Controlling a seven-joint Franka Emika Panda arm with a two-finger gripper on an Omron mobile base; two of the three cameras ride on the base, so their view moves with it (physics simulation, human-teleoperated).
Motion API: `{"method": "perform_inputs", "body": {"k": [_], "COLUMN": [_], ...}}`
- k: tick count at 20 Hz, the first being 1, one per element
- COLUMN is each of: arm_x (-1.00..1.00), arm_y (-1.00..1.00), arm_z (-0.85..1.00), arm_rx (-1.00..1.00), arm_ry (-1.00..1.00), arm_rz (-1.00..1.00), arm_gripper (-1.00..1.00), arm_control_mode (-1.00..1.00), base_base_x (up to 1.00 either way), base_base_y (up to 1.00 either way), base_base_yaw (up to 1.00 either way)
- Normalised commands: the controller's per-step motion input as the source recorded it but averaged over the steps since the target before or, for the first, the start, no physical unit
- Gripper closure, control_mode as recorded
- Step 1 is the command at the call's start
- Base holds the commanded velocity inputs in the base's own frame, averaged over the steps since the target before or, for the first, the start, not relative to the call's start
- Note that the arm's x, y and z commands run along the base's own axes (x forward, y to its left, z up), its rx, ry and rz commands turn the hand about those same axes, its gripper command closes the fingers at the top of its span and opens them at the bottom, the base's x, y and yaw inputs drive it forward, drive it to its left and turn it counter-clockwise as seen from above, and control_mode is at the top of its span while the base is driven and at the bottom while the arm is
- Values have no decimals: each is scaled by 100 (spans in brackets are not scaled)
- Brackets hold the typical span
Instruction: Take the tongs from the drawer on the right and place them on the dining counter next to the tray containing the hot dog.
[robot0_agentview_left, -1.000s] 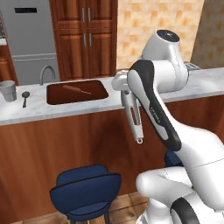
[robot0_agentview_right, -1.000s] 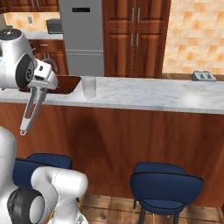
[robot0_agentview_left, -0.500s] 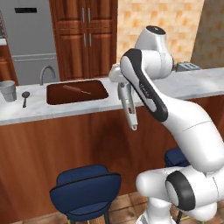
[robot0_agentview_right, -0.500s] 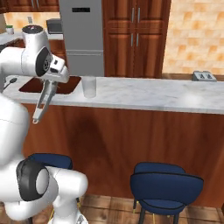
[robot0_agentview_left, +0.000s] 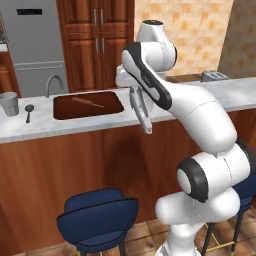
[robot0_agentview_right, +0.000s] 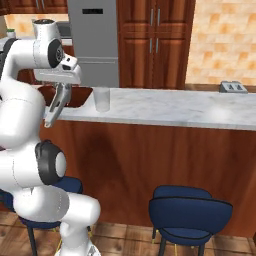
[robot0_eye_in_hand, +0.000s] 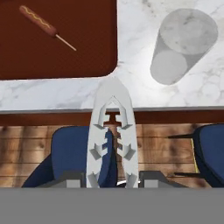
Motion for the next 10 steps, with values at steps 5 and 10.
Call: {"method": "perform_inputs", "body": {"k": [5, 10], "arm_x": [16, 47], "arm_y": [2, -9], "arm_z": [0, -1], "arm_rx": [-2, 0], "arm_ry": [0, 0], "arm_rz": [0, 0], "arm_gripper": [100, 100], "arm_control_mode": [-100, -100], "base_base_x": [0, 0], "base_base_y": [0, 0], "base_base_yaw": [0, 0]}}
